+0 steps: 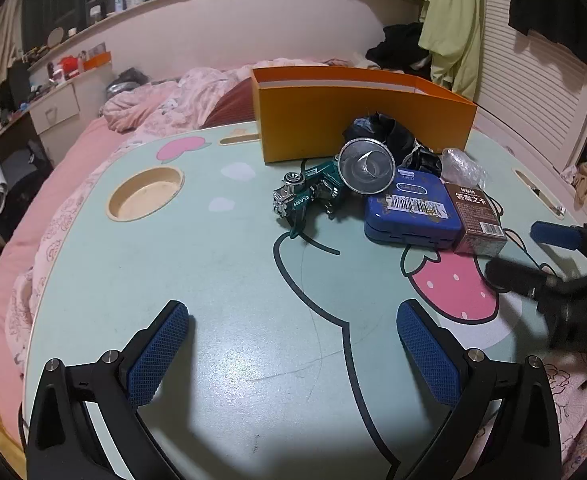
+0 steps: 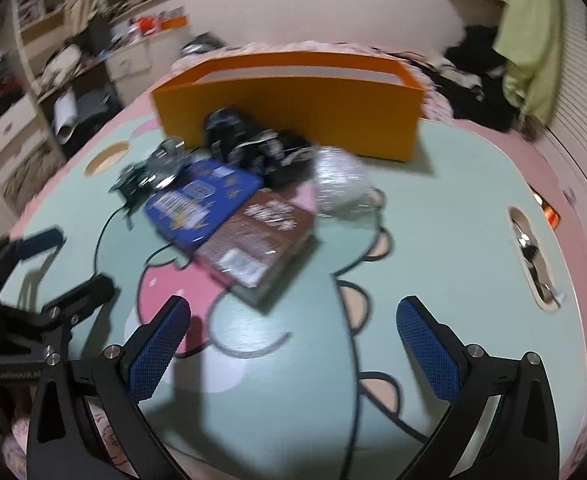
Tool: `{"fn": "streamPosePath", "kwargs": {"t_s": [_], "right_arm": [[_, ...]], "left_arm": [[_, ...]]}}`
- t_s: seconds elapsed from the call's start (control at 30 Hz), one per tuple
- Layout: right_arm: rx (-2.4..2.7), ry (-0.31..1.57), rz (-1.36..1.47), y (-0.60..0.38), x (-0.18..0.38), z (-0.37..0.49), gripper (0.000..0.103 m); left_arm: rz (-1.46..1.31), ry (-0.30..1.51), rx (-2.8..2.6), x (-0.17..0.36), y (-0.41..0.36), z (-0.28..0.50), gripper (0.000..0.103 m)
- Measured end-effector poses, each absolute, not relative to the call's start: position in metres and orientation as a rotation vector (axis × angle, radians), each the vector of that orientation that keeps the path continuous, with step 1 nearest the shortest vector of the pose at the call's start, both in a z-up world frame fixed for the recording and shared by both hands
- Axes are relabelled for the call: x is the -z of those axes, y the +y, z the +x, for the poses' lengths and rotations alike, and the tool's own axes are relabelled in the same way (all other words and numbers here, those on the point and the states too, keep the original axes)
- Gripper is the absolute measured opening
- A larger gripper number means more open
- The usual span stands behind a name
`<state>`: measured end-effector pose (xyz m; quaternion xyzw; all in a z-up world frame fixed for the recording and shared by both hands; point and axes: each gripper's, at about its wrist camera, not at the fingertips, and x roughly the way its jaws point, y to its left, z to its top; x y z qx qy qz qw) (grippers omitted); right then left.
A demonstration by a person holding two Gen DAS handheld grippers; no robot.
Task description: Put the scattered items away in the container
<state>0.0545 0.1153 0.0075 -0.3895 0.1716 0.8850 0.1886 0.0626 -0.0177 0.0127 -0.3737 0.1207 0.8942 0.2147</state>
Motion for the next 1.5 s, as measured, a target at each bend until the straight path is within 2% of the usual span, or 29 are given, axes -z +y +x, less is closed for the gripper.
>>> {"fn": "streamPosePath", "kwargs": {"t_s": [0.17,0.37,0.53,0.83,0.97,1.17,1.37,1.4,1.43,1.5], "right_arm": [[-2.429,0.57,-1.018,0.131,-0.01,0.066,0.103],[-2.508,0.483,-0.926,0.122,-0.035,0.054,0.103],[-2.48,0.559,-1.092,0.126,-0.022,0.022,0.102],[-2.418,0.646,-1.034,0.145,-0.014,0.049,0.084],[-2.464,0.677,-0.997,0.144,-0.017,0.052,0.082],[-2.45,0.59,-1.05,0.138,-0.019,0.031,0.082],[-2.441,0.452,-1.13,0.128,-0.013,0.015,0.064],[-2.448,0.426,-1.123,0.124,-0.014,0.016,0.048],[-2.465,0.418,-1.114,0.12,-0.014,0.019,0.042],[-2.514,0.424,-1.083,0.112,-0.015,0.028,0.042]], "left_arm": [[-1.037,0.334,-2.48,-0.013,-0.018,0.063,0.103],[-1.035,0.334,-2.481,-0.013,-0.018,0.063,0.103],[-1.035,0.334,-2.481,-0.012,-0.018,0.064,0.103],[-1.034,0.333,-2.481,-0.012,-0.019,0.064,0.103],[-1.034,0.333,-2.481,-0.012,-0.019,0.064,0.103],[-1.034,0.333,-2.481,-0.012,-0.019,0.064,0.103],[-1.034,0.332,-2.481,-0.012,-0.019,0.064,0.103],[-1.034,0.332,-2.481,-0.012,-0.019,0.065,0.103],[-1.034,0.332,-2.481,-0.012,-0.019,0.065,0.103],[-1.033,0.335,-2.481,-0.012,-0.018,0.065,0.103]]}}
